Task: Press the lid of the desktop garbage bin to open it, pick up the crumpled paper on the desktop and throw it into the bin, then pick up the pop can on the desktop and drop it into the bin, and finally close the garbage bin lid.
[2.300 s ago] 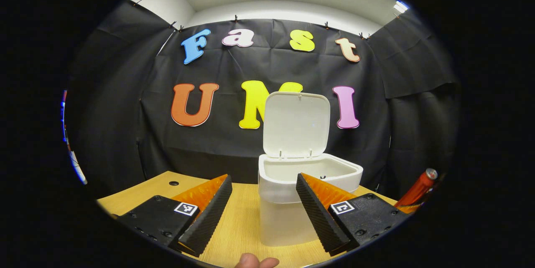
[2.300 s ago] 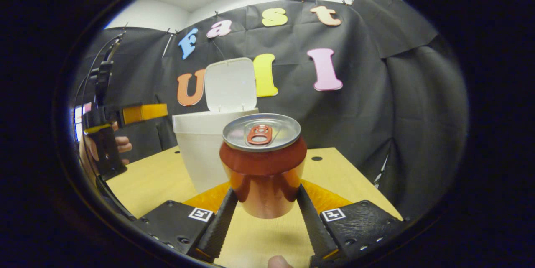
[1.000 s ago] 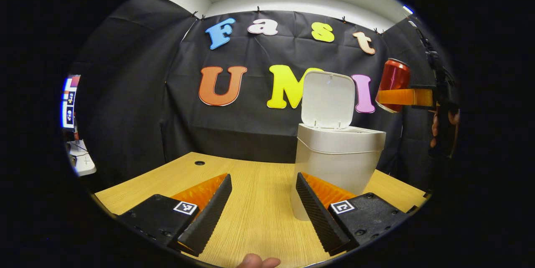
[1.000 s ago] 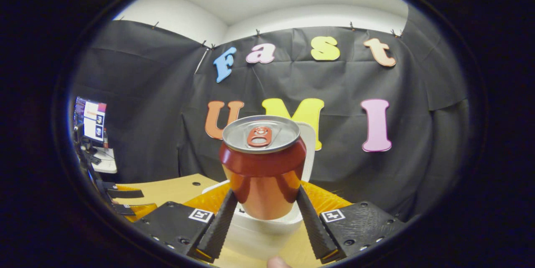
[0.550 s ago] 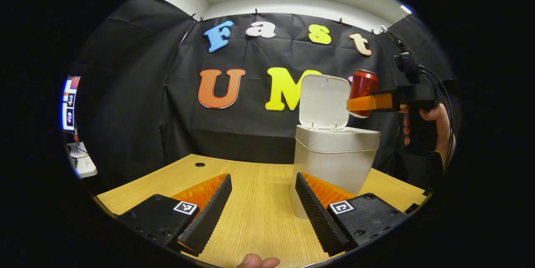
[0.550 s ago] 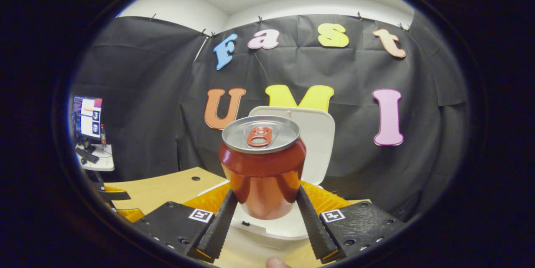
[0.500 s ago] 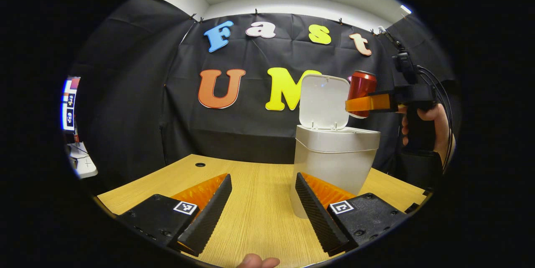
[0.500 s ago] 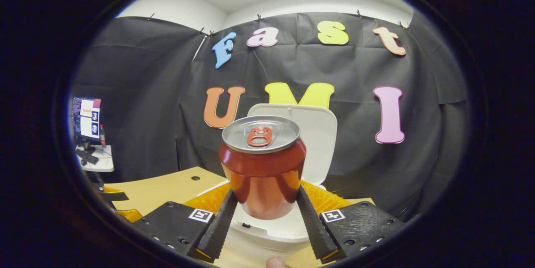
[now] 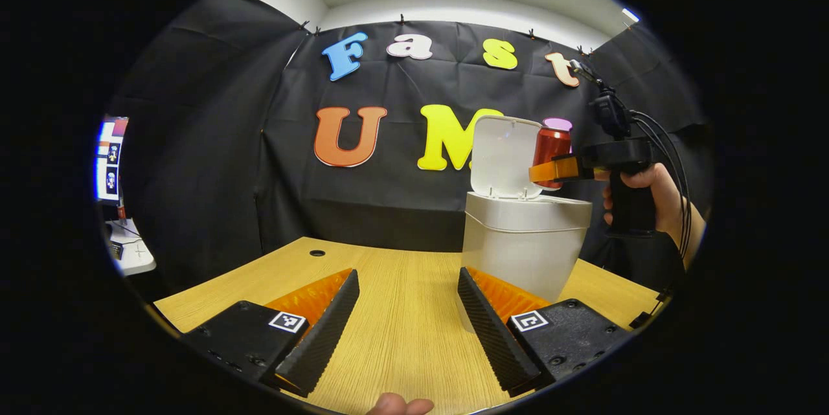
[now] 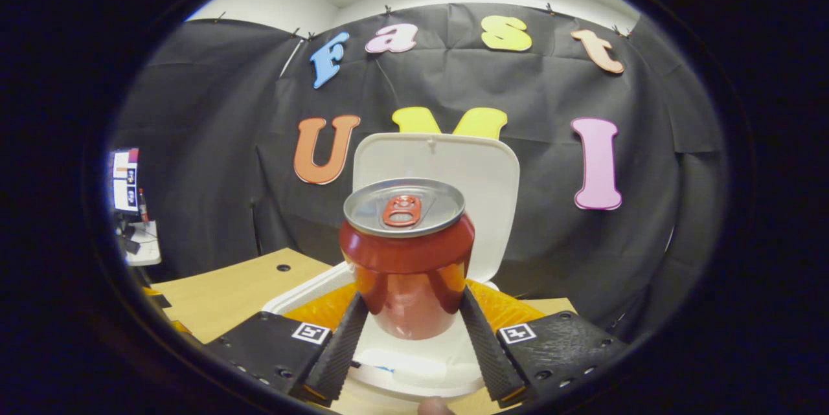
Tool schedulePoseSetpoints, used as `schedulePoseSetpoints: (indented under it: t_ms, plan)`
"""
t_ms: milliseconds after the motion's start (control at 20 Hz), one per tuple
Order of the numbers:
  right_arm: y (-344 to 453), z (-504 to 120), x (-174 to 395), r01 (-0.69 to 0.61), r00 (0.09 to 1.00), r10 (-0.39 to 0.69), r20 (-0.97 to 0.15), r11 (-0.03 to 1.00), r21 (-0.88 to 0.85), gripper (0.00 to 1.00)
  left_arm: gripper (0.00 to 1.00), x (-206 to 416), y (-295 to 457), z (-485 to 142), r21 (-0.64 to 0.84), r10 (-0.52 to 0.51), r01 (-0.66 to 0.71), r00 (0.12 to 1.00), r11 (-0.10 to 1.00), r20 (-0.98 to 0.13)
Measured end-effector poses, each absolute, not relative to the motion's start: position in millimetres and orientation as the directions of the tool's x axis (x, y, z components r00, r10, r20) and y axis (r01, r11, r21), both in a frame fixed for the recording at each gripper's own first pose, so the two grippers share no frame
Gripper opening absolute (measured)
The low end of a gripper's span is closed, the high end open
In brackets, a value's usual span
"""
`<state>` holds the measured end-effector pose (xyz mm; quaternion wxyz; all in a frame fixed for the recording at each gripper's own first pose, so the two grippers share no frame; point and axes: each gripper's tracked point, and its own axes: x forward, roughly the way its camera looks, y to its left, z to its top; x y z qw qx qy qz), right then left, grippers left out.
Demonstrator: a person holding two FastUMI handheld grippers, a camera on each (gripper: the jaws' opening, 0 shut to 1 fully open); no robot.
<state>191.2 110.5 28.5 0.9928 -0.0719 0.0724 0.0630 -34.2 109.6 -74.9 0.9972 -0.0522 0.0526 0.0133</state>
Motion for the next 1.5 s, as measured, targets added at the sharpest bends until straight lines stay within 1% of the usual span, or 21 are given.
schedulePoseSetpoints:
  t_ms: [100,200,300,450,600,650,700,850,900,950,1000,1150,1200,1350,1400,1450,1500]
  plan:
    - [106,20,195,-0.125,0.978,0.102,-0.180,0.985,-0.122,0.81,0.99,-35,107,-77,-0.102,0.019,-0.030,0.994,0.994,-0.104]
    - [105,19,195,-0.121,0.976,0.094,-0.195,0.984,-0.134,0.86,0.99,-34,108,-85,-0.094,0.022,-0.033,0.994,0.995,-0.109]
    - [104,21,194,-0.122,0.977,0.094,-0.190,0.983,-0.140,0.96,0.99,-33,101,-96,-0.114,0.005,-0.019,0.992,0.993,-0.127]
    - [102,33,192,-0.109,0.982,0.082,-0.168,0.981,-0.161,0.95,0.99,-32,91,-103,-0.146,-0.027,0.005,0.989,0.989,-0.146]
    - [106,41,185,-0.125,0.984,0.100,-0.150,0.978,-0.167,0.95,0.99,-29,89,-96,-0.149,-0.041,0.021,0.991,0.989,-0.130]
    - [107,49,182,-0.129,0.985,0.108,-0.134,0.977,-0.167,0.97,0.99,-27,92,-92,-0.134,-0.036,0.019,0.992,0.991,-0.122]
    - [105,58,179,-0.134,0.987,0.116,-0.115,0.977,-0.165,0.95,0.99,-26,97,-90,-0.121,-0.031,0.017,0.993,0.993,-0.114]
    - [106,97,166,-0.130,0.991,0.125,-0.040,0.980,-0.150,0.97,0.99,-21,107,-76,-0.115,-0.018,0.009,0.996,0.993,-0.084]
    - [106,109,163,-0.122,0.993,0.121,-0.016,0.981,-0.148,0.95,0.99,-19,109,-72,-0.121,-0.017,0.007,0.997,0.993,-0.079]
    - [104,120,163,-0.106,0.994,0.107,0.002,0.984,-0.143,0.97,0.98,-18,112,-68,-0.127,-0.013,0.003,0.997,0.992,-0.076]
    - [102,126,163,-0.090,0.996,0.093,0.016,0.988,-0.128,0.94,0.99,-18,116,-65,-0.130,-0.002,-0.008,0.997,0.992,-0.076]
    - [94,138,173,-0.043,0.999,0.046,0.027,0.994,-0.099,0.94,0.99,-19,121,-48,-0.117,0.007,-0.013,0.999,0.993,-0.051]
    - [91,140,177,-0.029,0.999,0.032,0.027,0.996,-0.086,0.96,0.99,-18,121,-40,-0.104,0.007,-0.012,0.999,0.995,-0.040]
    - [87,151,191,0.009,0.999,-0.006,0.040,0.997,-0.073,0.94,0.98,-12,109,-32,-0.072,-0.045,0.041,0.998,0.997,-0.052]
    - [85,156,196,0.027,0.998,-0.022,0.059,0.996,-0.079,0.94,0.98,-10,110,-28,-0.058,-0.043,0.040,0.998,0.998,-0.050]
    - [84,163,200,0.042,0.996,-0.035,0.083,0.996,-0.084,0.96,0.98,-10,113,-22,-0.054,-0.036,0.034,0.999,0.998,-0.040]
    - [85,169,204,0.048,0.994,-0.039,0.104,0.995,-0.082,0.94,0.98,-9,113,-19,-0.065,-0.030,0.028,0.999,0.997,-0.032]
